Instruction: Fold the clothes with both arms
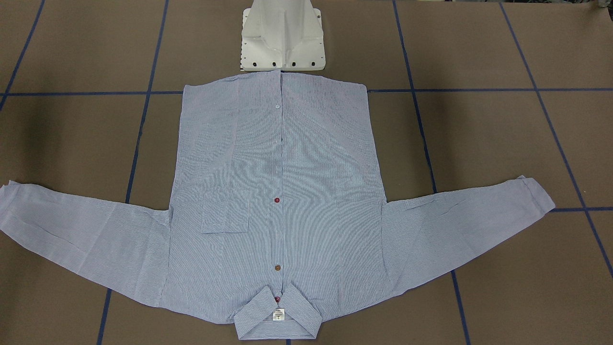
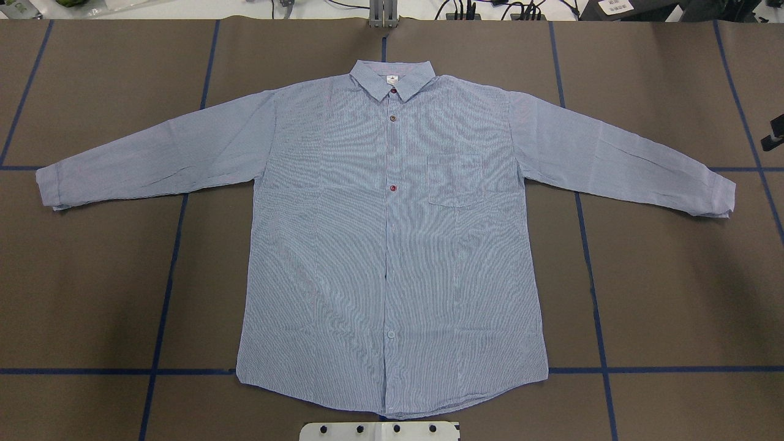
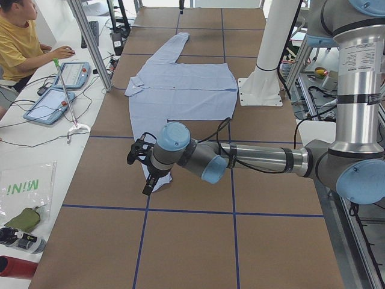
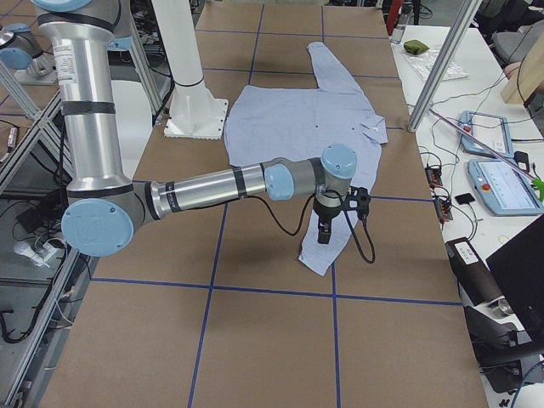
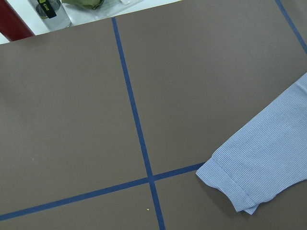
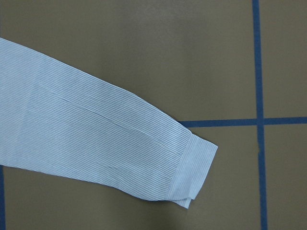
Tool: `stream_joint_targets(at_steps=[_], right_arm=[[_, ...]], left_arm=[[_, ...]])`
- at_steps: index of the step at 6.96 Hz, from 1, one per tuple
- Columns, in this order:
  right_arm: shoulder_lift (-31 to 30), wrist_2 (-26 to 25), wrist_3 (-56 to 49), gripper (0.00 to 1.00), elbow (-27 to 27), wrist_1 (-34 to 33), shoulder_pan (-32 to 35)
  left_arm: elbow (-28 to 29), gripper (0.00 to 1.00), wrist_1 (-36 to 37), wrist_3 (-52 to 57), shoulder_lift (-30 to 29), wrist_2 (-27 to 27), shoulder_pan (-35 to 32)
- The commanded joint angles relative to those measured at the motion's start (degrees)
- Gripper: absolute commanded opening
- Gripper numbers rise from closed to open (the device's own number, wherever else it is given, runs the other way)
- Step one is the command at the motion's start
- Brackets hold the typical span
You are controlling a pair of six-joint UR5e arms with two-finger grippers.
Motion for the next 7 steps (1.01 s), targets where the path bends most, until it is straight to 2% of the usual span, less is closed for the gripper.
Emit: stream_joint_targets(at_steps=[1, 3, 4, 5, 7], right_arm=[[-0.3, -0.4, 8.5, 1.00, -8.5, 13.9, -3.7], [-0.7, -0.5, 20.1, 1.00, -13.4, 24.2, -6.2], [-0.9, -0.5, 22.7, 1.00, -15.9, 27.8, -6.9], [-1.2, -0.5, 22.9, 1.00, -18.7, 30.8, -7.7], [-2.4, -0.3, 28.1, 1.00, -19.1, 33.8, -8.5]], left_arm=[[0.3, 1.00, -0.2, 0.1, 0.0, -0.1, 0.1], [0.3, 1.00, -0.6, -0.6, 0.0, 0.1, 0.2], [0.2, 1.00, -1.0, -0.6, 0.0, -0.2, 0.2], [0.3, 1.00, -1.1, -3.4, -0.4, -0.2, 0.5], [0.4, 0.99, -0.8, -4.8, -2.7, -0.1, 2.7]])
